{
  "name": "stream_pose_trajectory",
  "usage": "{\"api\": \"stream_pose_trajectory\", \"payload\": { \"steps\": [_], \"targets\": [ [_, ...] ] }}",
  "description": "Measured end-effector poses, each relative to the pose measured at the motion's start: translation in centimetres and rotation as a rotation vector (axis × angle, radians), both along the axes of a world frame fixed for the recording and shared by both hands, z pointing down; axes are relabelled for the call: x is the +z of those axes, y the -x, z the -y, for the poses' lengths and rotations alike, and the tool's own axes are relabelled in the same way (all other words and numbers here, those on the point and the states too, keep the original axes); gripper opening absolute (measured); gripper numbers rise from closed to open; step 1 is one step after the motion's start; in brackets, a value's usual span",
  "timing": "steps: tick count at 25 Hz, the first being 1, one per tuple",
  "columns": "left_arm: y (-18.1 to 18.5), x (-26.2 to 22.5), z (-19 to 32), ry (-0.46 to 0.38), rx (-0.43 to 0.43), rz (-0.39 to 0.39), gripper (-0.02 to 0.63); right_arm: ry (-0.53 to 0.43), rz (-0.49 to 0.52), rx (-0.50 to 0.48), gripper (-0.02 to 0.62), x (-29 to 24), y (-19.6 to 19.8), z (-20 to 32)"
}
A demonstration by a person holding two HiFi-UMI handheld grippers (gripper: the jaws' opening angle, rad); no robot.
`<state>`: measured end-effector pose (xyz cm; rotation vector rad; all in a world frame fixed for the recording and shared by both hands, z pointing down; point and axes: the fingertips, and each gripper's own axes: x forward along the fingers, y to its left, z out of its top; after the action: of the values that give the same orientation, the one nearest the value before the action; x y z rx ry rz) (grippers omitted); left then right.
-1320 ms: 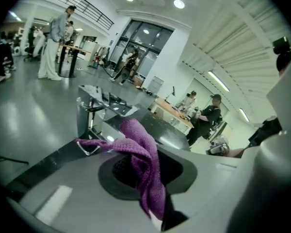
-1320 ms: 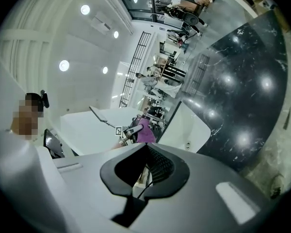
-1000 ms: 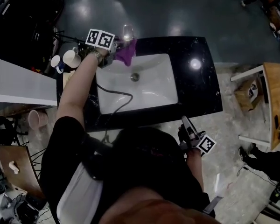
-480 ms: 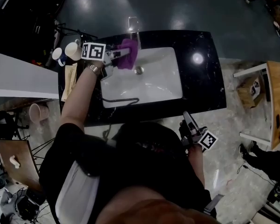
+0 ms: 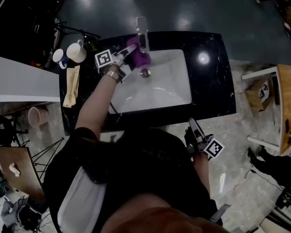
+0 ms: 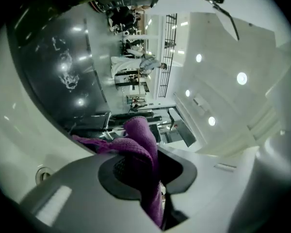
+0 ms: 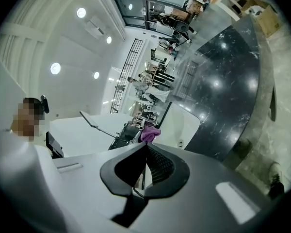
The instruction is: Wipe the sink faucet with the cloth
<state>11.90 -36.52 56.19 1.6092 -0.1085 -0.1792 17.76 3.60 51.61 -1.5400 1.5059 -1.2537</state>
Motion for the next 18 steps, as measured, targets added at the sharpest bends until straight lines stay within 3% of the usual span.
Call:
{"api": "stream_pose_trajectory", "payload": {
  "steps": [5,8,14,18],
  "targets": [
    [-1.8,0.9,4.2,0.027,-0.138,-0.024,0.067,0.009,0.007,0.067,0.011,0.5,0.0,-1.1],
    [-2.0,0.3,4.4,0.081,-0.174,-0.107,0.067,0.008,0.022,0.105,0.011,0.9,-0.3,-1.7],
    [-1.5,-1.0,3.3,0.138,-0.177,-0.267,0.067,-0.007,0.042,0.098,0.011,1.1,0.0,-1.7],
    [0.4,-1.9,1.2,0.107,-0.160,-0.283,0.067,-0.020,0.048,0.055,0.011,0.9,-0.1,-1.3]
  ]
}}
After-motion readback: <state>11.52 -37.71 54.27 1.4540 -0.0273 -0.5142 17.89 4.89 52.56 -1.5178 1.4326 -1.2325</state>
